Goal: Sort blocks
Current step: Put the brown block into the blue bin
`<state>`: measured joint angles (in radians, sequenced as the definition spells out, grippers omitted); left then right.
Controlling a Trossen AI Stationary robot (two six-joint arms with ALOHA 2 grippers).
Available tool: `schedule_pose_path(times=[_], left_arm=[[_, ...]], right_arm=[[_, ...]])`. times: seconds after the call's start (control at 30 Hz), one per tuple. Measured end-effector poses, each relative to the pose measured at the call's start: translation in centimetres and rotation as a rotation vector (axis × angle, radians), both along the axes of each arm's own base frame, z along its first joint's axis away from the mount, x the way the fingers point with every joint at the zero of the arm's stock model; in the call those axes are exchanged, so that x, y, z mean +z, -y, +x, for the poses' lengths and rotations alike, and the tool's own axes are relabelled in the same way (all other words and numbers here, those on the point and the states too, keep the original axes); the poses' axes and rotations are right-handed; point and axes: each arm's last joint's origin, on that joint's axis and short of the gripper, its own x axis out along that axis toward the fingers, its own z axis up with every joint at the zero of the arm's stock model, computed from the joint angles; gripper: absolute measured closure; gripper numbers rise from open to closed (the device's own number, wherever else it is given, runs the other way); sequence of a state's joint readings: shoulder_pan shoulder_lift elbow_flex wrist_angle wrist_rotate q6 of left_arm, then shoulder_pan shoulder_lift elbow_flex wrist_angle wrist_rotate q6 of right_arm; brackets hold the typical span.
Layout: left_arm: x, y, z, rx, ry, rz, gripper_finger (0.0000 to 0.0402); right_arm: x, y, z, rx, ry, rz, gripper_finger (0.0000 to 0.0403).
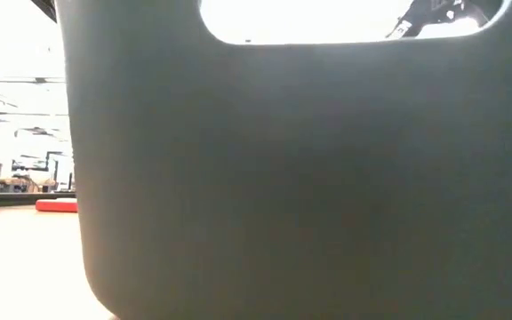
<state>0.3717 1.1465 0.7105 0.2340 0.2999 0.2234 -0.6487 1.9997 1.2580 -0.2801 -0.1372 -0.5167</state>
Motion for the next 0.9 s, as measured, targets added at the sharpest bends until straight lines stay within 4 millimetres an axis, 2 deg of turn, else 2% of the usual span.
schedule_pose_path(times=[0.07,0.2,0.37,0.47,0.63,0.83,0.9], left_arm=[[0.0,0.0,0.0,-0.003,0.002,0.000,0.0261],[0.2,0.0,0.0,-0.004,0.019,0.001,0.0261],[0.2,-0.1,0.0,-0.001,0.019,0.000,0.0261],[0.1,-0.1,0.0,-0.001,0.011,-0.003,0.0261],[0.1,-0.1,0.0,-0.002,0.011,0.004,0.0261],[0.1,-0.1,0.0,-0.002,0.008,0.003,0.0261],[0.0,-0.1,0.0,-0.001,-0.002,-0.001,0.0261]], right_arm=[[-0.9,0.2,0.2,-0.002,-0.012,0.015,0.0179],[-1.5,0.8,1.0,-0.004,-0.028,0.034,0.0179],[-0.9,1.2,1.6,0.000,-0.052,0.068,0.0180],[-0.8,1.1,1.6,-0.016,-0.079,0.090,0.0194],[-0.8,1.0,1.4,-0.040,-0.089,0.111,0.0258],[-0.8,1.2,1.4,-0.062,-0.086,0.112,0.0378],[-0.8,1.3,1.3,-0.085,-0.073,0.121,0.0388]])
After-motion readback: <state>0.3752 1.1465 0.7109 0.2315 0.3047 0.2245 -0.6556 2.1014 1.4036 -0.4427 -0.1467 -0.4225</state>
